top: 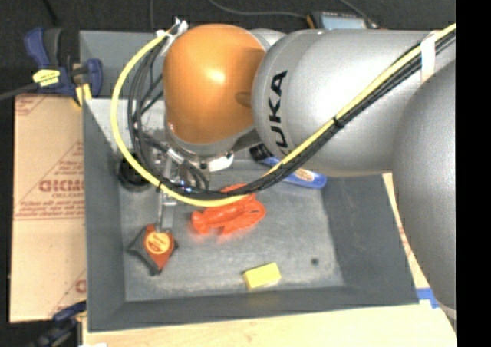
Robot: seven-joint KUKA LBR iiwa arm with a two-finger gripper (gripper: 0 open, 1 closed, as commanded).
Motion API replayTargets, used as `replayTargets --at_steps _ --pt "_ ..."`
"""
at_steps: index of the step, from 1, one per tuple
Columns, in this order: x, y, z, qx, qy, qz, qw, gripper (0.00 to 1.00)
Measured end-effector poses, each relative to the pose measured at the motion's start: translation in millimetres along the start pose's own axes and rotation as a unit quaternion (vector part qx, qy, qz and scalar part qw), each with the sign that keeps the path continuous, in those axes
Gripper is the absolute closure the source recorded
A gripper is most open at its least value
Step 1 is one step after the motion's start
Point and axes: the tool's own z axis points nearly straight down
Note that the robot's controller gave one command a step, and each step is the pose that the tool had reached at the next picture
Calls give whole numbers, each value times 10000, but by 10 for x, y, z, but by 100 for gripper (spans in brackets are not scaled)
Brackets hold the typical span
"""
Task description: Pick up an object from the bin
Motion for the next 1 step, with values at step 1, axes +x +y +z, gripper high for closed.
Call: replayTargets --at_steps 1 --pt "241 -194 667 5 -10 -505 9987 0"
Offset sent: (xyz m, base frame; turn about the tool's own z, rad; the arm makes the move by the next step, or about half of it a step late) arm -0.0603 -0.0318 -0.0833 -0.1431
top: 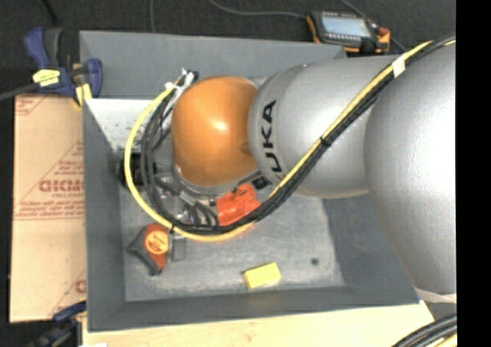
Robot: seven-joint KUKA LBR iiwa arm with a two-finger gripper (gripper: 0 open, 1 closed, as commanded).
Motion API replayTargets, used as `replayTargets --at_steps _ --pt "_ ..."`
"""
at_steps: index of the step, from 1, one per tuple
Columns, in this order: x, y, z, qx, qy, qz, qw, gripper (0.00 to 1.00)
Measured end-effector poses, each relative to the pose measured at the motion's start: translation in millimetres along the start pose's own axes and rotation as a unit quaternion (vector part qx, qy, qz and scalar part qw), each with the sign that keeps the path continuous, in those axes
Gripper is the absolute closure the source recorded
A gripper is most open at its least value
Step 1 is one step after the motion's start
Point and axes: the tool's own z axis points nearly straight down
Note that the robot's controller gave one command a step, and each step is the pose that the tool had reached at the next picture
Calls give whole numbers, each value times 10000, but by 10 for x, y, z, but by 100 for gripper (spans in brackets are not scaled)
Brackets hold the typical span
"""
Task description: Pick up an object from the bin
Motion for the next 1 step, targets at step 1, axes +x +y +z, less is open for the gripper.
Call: replayTargets --at_steps 1 --pt "390 -99 164 5 37 -206 9998 0"
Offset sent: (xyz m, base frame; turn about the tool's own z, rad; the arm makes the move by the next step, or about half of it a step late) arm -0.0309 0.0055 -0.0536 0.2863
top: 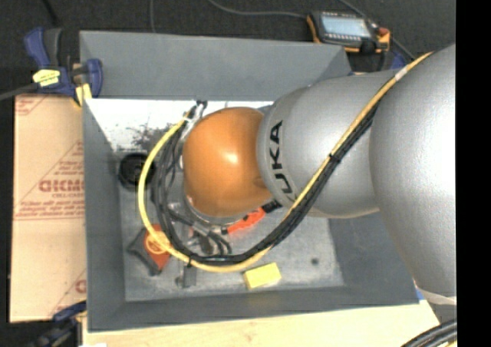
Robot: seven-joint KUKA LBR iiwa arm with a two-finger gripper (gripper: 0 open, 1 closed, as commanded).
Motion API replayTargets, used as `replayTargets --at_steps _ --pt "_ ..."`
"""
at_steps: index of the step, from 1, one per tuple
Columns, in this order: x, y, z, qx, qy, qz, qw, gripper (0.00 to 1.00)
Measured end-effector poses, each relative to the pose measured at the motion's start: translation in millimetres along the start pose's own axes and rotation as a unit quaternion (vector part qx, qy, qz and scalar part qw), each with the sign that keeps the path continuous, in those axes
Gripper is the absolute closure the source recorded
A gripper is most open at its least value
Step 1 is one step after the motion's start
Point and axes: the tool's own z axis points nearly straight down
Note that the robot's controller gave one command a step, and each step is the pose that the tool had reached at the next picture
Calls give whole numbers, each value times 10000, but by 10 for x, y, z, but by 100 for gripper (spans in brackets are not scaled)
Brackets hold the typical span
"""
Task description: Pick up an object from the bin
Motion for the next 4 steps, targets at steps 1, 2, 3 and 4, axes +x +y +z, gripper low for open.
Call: replayTargets --at_steps 1,2,3,4 --pt "-81 93 200 -11 -31 975 9952 0" --pt "-228 154 813 -18 -90 1225 9924 0" --pt "-254 150 969 -63 -189 1635 9863 100" --pt "-227 153 939 -49 -130 1686 9856 100"
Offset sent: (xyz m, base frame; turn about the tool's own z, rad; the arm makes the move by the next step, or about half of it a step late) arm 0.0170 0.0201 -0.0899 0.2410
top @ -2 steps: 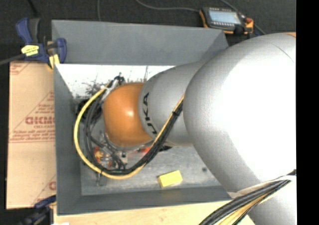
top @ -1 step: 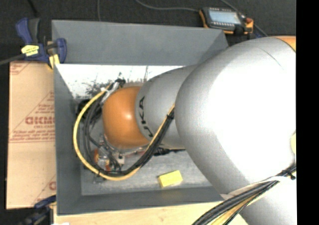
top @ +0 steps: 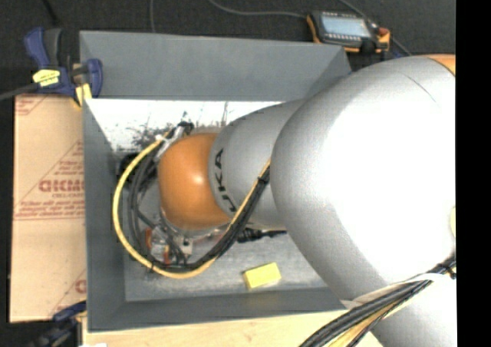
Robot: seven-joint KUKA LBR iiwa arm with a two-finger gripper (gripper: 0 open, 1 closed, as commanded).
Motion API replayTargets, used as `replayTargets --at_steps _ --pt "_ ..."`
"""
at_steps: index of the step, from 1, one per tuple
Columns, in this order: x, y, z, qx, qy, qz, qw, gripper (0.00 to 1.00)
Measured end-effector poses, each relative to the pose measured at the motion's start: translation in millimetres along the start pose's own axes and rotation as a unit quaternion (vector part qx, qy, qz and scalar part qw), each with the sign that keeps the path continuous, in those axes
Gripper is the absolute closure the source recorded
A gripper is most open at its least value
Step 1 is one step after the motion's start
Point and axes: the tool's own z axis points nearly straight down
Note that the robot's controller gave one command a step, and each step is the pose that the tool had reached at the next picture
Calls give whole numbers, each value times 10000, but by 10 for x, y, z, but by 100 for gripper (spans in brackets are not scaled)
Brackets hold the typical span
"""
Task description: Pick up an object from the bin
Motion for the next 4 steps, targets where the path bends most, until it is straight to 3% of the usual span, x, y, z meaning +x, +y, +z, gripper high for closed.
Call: replayTargets --at_steps 1,4 --pt "25 -12 -67 42 75 17 10000 100" --pt "33 -27 -612 83 140 17 9999 100"
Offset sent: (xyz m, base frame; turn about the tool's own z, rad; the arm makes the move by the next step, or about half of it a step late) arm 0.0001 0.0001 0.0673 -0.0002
